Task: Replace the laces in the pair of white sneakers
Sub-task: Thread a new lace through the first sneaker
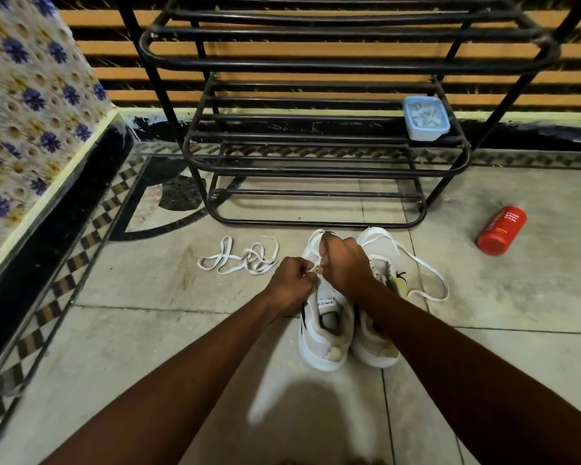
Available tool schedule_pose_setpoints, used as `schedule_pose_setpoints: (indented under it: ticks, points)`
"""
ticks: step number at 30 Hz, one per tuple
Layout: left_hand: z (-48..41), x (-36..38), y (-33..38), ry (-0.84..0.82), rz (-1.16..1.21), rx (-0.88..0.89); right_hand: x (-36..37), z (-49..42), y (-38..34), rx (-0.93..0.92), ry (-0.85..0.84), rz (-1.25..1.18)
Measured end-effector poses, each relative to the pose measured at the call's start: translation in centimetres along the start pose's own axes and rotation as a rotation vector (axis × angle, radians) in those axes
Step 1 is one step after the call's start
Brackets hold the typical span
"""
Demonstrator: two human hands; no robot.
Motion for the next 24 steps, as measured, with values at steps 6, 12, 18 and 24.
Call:
schedule_pose_setpoints:
  ticks: [6,12,18,24]
  points:
    - [-0.1,0.1,-0.3,-0.016,0.036,-0.012,-0.1,0.3,-0.1,0.051,0.071,-0.066]
    - [0.0,0.3,-0.1,-0.001,0.079,0.009,-0.1,0.5,-0.1,0.049,0.078,-0.05]
    - [-0.1,0.4,-0.2,0.016,0.096,0.033,0.1,0.4,-0.9,-0.043,0.004,0.093]
    - [-0.3,0.1,0.0,0.015,0.014,0.057,-0.6,0.5,-0.8,-0.013,0.016,-0.044]
Point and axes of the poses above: each hand's wrist, its own z-axis away from the middle knuckle, its own x-axis out of the palm, y = z × x, the point moved 8 cm from there along -z, towards the middle knuckle, and after that the axes turned 5 degrees about -y, right-handed, at the moved point
